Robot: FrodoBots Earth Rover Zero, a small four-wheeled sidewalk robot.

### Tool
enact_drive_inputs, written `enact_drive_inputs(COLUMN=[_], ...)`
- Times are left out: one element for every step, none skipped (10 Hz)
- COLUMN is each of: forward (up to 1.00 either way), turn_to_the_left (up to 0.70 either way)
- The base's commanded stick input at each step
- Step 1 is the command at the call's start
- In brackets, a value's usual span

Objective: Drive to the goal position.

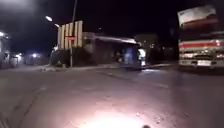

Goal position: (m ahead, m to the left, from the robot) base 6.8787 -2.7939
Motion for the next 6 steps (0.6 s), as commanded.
enact_drive_inputs(forward=[0.70, 0.70, 0.70, 0.70, 0.70, 0.70], turn_to_the_left=[-0.08, 0.00, -0.29, -0.35, -0.35, -0.35])
